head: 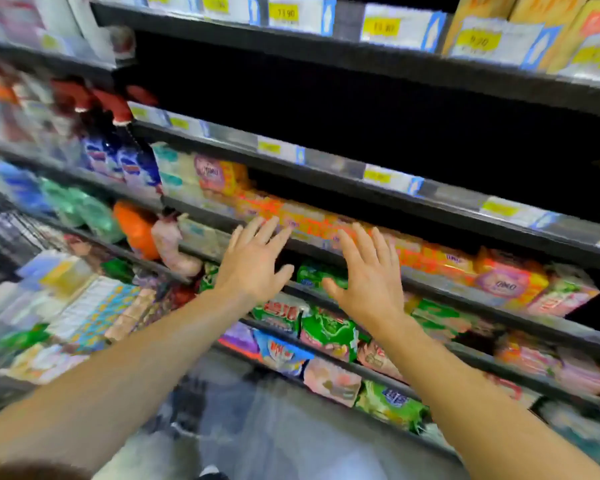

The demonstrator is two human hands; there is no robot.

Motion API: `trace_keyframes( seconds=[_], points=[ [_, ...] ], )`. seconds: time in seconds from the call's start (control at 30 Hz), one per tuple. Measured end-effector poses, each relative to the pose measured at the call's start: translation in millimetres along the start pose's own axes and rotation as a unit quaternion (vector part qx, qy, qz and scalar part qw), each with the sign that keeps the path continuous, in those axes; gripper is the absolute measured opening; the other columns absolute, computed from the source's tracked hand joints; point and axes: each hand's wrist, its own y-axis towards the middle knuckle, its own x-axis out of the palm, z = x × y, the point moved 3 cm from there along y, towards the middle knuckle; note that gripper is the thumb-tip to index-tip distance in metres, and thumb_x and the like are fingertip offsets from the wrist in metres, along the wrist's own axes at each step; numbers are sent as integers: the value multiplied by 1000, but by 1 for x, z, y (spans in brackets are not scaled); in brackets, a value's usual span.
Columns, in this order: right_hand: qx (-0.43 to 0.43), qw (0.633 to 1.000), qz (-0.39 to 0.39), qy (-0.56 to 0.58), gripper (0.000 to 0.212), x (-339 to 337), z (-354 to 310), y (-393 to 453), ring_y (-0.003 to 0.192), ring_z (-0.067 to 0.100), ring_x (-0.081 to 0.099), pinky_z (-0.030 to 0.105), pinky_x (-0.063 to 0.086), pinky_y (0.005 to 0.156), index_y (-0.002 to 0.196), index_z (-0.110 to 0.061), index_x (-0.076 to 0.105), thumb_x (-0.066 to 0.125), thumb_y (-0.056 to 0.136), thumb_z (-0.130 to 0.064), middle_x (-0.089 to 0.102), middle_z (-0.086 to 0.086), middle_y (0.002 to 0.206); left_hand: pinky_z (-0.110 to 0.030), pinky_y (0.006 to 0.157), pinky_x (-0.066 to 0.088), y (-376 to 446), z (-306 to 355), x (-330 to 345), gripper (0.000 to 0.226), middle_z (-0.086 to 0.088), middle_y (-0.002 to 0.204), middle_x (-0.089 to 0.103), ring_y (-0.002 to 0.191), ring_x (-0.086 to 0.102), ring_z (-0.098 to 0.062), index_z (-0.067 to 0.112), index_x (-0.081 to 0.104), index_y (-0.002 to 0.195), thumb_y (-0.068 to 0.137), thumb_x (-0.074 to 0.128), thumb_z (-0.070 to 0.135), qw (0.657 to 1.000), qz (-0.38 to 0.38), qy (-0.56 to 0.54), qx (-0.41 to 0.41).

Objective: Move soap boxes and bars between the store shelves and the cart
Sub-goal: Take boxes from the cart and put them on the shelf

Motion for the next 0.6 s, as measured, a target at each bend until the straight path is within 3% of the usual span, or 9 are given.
trace_keyframes(
  seconds=[0.07, 0.17, 0.3, 0.33, 0.47, 0.6],
  points=[
    [-11, 999, -46, 19, 85, 28, -28, -19, 152, 31, 6, 50, 5, 122, 157, -25, 23, 62, 87, -55, 14, 2, 165, -53, 115, 25, -43, -23, 20, 66, -9, 154, 39, 142, 32, -34, 19, 45, 145, 87, 53, 49, 1000, -26, -7, -10],
    [-25, 991, -130, 31, 85, 67, -76, -46, 153, 30, 5, 49, 4, 122, 157, -25, 22, 61, 87, -56, 13, 2, 166, -52, 113, 30, -105, -60, 41, 69, -6, 153, 40, 141, 33, -32, 22, 45, 145, 83, 52, 53, 994, -92, 17, -55],
    [-49, 980, -189, 24, 89, 110, -155, -83, 138, 39, 42, 57, 34, 110, 141, -16, 52, 79, 66, -55, 47, 10, 150, -52, 114, 30, -182, -114, 49, 71, -7, 152, 42, 139, 36, -34, 22, 46, 145, 81, 52, 51, 985, -134, -6, -110],
    [-53, 980, -193, 19, 90, 119, -175, -91, 138, 39, 43, 58, 36, 109, 141, -17, 53, 81, 65, -55, 47, 10, 150, -52, 112, 33, -200, -129, 50, 71, -8, 150, 45, 137, 40, -35, 21, 48, 143, 79, 52, 51, 983, -141, -5, -117],
    [-62, 965, -254, 13, 89, 145, -255, -117, 152, 31, 6, 50, 5, 122, 157, -23, 18, 60, 87, -58, 11, 3, 166, -52, 110, 35, -264, -190, 50, 72, -9, 147, 48, 134, 44, -35, 19, 52, 140, 77, 50, 53, 974, -175, -11, -146],
    [-70, 961, -267, 32, 88, 157, -330, -124, 152, 29, 3, 48, 3, 122, 158, -25, 12, 55, 90, -60, 6, 0, 166, -50, 114, 28, -313, -252, 40, 74, -7, 153, 41, 140, 36, -34, 21, 45, 146, 81, 46, 56, 968, -190, -6, -162]
  ],
)
